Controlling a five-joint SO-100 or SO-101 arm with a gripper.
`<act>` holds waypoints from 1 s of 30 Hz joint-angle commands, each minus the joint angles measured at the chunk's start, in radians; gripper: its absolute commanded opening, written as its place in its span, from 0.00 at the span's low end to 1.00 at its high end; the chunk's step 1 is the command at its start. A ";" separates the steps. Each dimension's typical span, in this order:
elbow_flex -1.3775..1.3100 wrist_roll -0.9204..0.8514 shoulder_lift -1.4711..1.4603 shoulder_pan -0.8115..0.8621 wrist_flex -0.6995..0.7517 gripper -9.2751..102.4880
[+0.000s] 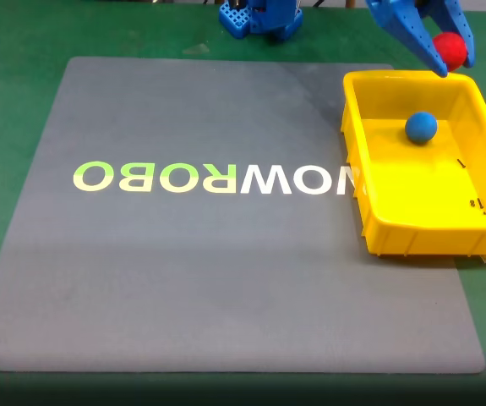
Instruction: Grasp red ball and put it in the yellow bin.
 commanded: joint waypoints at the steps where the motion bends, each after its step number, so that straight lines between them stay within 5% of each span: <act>1: -0.015 0.015 0.028 0.000 -0.031 0.22; 5: -0.014 0.028 0.026 0.018 -0.057 0.35; 10: -0.014 0.023 0.029 0.040 -0.057 0.39; 24: -0.008 0.020 0.098 0.071 -0.014 0.39; 30: 0.137 -0.005 0.390 0.087 0.100 0.34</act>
